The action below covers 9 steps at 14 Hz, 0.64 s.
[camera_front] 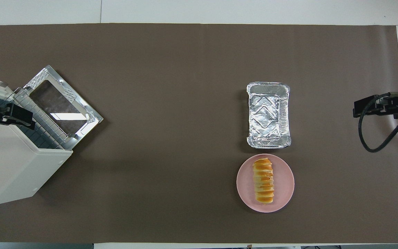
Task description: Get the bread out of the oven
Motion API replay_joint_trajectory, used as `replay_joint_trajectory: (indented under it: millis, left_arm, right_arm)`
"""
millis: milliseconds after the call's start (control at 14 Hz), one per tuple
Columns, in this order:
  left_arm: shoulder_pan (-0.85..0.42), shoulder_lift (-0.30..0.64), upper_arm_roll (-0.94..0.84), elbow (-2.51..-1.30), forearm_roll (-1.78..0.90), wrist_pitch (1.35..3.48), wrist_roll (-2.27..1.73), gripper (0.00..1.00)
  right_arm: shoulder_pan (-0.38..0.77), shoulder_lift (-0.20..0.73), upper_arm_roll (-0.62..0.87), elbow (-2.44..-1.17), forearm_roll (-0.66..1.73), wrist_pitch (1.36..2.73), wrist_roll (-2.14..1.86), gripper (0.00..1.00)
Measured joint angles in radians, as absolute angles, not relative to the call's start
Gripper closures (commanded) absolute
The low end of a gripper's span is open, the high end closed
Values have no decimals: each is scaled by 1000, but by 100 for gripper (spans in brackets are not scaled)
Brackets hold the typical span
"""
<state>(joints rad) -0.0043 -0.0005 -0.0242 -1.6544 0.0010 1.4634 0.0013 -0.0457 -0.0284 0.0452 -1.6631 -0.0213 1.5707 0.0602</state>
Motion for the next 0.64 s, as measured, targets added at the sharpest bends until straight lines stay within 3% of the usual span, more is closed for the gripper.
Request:
replay_joint_trajectory:
  millis: [643]
  left_arm:
    - [-4,-1,-24,-1654,1,1463,1,0]
  right_arm:
    - [-53,-24,41,-1671,-21,1561,10,0]
